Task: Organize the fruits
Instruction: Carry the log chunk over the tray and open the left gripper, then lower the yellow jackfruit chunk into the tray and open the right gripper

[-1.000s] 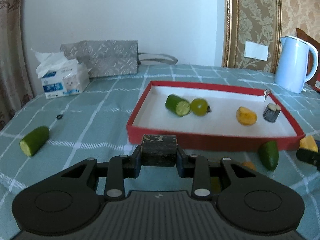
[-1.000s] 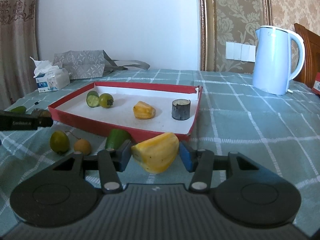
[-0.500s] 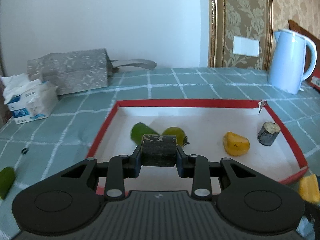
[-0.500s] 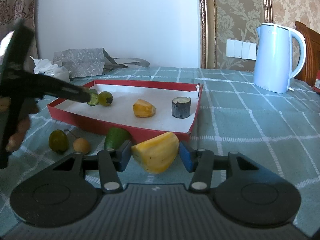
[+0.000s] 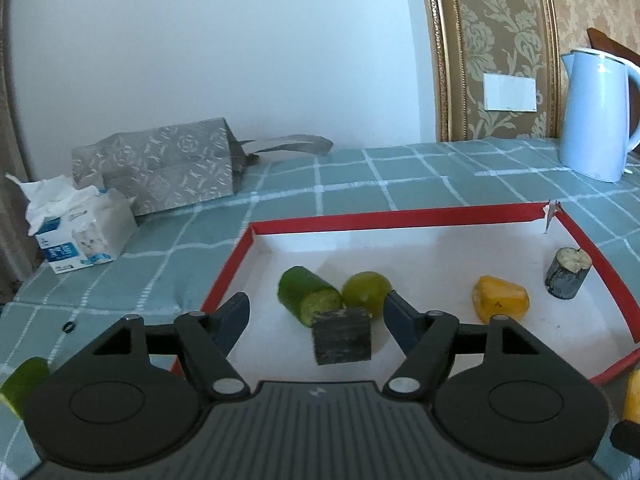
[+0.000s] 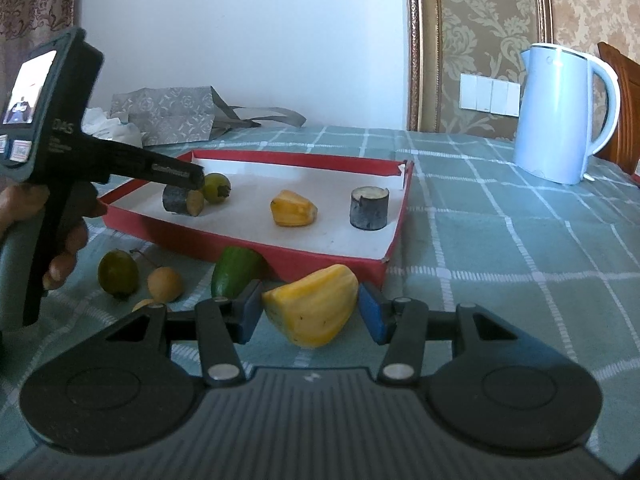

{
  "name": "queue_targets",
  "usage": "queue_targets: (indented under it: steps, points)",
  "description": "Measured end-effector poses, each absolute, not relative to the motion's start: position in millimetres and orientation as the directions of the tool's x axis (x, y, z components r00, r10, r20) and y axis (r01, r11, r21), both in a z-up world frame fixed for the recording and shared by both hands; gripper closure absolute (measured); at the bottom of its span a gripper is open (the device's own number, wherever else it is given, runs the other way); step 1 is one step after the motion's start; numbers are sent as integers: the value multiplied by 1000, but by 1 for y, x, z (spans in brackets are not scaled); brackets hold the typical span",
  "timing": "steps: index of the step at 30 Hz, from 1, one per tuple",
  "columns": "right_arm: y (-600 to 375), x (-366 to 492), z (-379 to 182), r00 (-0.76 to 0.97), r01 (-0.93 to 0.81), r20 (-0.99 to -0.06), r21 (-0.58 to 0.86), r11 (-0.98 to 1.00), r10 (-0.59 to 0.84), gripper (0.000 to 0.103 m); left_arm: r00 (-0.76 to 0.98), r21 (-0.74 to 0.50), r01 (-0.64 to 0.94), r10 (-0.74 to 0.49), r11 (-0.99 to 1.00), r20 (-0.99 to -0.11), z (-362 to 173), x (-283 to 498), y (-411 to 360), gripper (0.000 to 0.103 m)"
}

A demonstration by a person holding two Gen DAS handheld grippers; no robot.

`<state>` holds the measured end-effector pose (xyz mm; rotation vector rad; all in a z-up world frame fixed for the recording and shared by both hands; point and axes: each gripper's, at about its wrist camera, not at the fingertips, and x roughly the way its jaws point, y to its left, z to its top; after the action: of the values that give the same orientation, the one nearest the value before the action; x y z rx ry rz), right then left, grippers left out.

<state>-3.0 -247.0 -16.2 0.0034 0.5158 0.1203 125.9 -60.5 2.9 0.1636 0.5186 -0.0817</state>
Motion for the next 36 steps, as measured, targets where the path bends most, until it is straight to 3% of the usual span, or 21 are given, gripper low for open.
queue_targets:
  steps: [9,24,33,35,36]
  points:
    - [-245,-5,-15,871,-117,-477,19,993,112,54,882,74,29,10,997,-472,0,82,-21,28]
    - [-237,-1,13,924,-93,-378,-74,993,58,54,814,-68,-53,4,996,-581,-25,58,40,27]
    - [-232,61,14,894,-67,-448,-91,994,19,54,811,-39,-36,7,999,-584,-27,59,35,27]
    - [-231,70,10,887,-54,-462,-99,994,2,48,811,-40,-35,5,999,-584,-27,59,35,27]
    - [-232,70,8,890,-43,-456,-91,995,-3,34,811,-39,-34,5,999,-585,-27,59,35,27]
